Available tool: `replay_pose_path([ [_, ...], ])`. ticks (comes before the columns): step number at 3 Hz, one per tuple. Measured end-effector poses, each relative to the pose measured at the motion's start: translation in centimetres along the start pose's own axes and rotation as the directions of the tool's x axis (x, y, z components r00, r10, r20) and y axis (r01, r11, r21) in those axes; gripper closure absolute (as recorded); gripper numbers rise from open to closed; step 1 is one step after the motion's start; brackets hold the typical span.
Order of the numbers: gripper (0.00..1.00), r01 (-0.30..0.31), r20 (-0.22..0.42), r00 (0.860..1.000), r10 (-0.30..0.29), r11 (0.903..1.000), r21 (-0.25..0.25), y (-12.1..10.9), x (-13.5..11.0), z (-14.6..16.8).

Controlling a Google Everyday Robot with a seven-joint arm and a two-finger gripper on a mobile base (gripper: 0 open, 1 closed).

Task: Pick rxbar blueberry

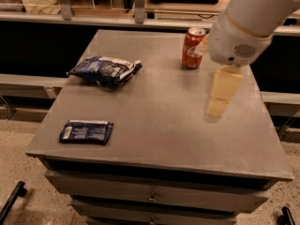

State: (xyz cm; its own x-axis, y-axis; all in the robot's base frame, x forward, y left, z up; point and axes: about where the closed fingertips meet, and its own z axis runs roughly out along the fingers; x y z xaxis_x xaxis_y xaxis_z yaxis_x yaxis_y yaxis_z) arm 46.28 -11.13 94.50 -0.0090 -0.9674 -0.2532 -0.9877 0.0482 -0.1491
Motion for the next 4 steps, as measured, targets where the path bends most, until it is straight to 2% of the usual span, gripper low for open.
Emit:
replay_pose_path([
  [1,0.0,0.082,0.025,0.996,-0.081,0.9952,-0.053,0.1,-3.6,2.1],
  [2,0.0,0.182,0.036,0.983,-0.18,0.9797,-0.083,0.4,-8.2,4.2],
  [3,0.0,0.182,0.036,0.983,-0.18,0.9797,-0.083,0.4,-8.2,4.2],
  [4,0.0,0.202,0.046,0.979,-0.199,0.9752,-0.09,-0.1,-9.1,4.7],
])
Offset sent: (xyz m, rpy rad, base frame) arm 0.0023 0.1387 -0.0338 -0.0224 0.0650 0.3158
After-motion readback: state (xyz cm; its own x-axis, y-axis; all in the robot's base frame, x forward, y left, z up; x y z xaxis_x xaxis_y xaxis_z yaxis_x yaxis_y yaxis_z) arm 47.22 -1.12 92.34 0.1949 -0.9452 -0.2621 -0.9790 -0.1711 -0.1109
